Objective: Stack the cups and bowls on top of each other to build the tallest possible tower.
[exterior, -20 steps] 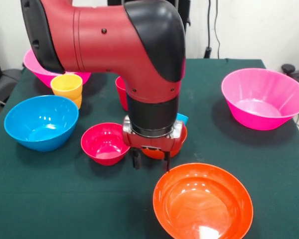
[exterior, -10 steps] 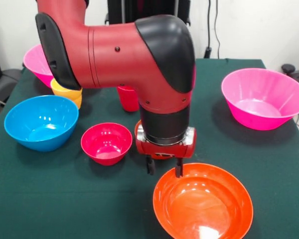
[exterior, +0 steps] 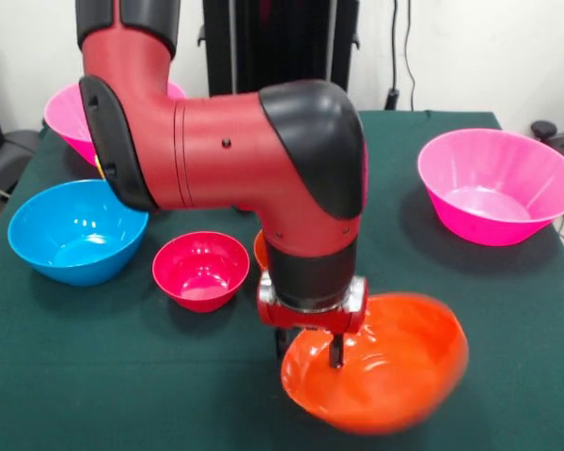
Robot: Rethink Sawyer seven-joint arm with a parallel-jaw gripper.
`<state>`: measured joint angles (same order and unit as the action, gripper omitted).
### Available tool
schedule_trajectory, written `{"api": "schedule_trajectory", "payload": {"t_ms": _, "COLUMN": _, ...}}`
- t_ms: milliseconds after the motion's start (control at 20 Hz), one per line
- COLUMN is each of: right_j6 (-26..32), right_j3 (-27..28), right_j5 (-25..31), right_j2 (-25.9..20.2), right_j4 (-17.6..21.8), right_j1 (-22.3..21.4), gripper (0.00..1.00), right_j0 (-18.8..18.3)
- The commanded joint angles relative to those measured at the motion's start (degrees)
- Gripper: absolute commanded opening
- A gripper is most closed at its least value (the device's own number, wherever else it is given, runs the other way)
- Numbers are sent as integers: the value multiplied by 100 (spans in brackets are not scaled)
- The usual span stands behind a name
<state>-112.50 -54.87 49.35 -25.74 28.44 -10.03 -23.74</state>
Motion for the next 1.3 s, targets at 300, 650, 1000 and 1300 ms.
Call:
{"api": "schedule_trajectory", "payload": {"t_ms": 300, "right_j6": 934, "right_j3": 854, "right_j5": -125, "right_j2": 82, "right_j4": 552, "right_j1": 677, "gripper": 0, "right_j0": 279}}
{"api": "schedule_trajectory", "payload": {"t_ms": 650, "right_j6": 1276, "right_j3": 703, "right_j5": 223, "right_j2": 73, "right_j4": 423, "right_j1": 484, "gripper": 0, "right_j0": 248}}
{"api": "schedule_trajectory", "payload": {"t_ms": 1000, "right_j6": 1596, "right_j3": -404, "right_j5": 805, "right_j2": -106, "right_j4": -77, "right_j1": -402, "gripper": 0, "right_j0": -27}}
{"api": "schedule_trajectory", "payload": {"t_ms": 1300, "right_j6": 2021, "right_j3": -1094, "right_j5": 1262, "right_j2": -310, "right_j4": -307, "right_j1": -812, "gripper": 0, "right_j0": -285}}
